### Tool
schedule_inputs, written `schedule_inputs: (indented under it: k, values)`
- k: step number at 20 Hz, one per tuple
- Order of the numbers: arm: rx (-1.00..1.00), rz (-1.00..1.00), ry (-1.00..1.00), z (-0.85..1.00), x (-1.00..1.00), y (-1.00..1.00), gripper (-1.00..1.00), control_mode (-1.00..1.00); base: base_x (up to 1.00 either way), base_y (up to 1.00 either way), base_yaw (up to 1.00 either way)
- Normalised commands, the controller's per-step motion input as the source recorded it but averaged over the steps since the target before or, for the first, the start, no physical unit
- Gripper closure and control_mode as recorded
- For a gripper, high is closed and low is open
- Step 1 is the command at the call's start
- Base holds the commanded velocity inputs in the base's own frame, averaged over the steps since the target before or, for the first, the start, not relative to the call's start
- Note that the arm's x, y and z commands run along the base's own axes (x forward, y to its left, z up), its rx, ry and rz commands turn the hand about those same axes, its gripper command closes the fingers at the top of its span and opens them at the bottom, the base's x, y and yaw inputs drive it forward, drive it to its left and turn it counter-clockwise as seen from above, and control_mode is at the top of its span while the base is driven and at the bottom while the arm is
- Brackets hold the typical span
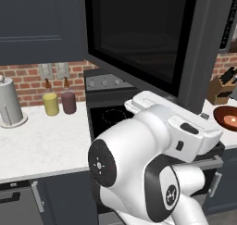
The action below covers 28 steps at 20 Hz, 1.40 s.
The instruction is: Open the microwave, place the bowl with waffle inside the microwave, then close the microwave door and turn it on.
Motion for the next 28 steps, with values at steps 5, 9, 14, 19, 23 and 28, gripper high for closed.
schedule_inputs:
  k: [5, 9, 14, 19, 23, 28]
  values:
    - [0.06, 0.12, 0.00, 0.03, -0.35, -0.45, -1.00, -1.00, 0.00, 0.00, 0.00]
    - [0.18, 0.25, 0.00, 0.00, -0.10, -0.86, -1.00, -1.00, 0.00, 0.00, 0.00]
    - [0.25, 0.33, 0.04, -0.05, -0.17, -0.85, -1.00, -1.00, 0.00, 0.00, 0.00]
    - [0.28, 0.67, 0.10, -0.11, 0.00, -0.37, -1.00, -1.00, 0.00, 0.00, 0.00]
    - [0.25, 0.80, 0.08, -0.14, 0.08, -0.09, -1.00, -1.00, 0.00, 0.00, 0.00]
    - [0.26, 0.80, 0.15, -0.05, 0.71, 0.00, -1.00, -1.00, 0.00, 0.00, 0.00]
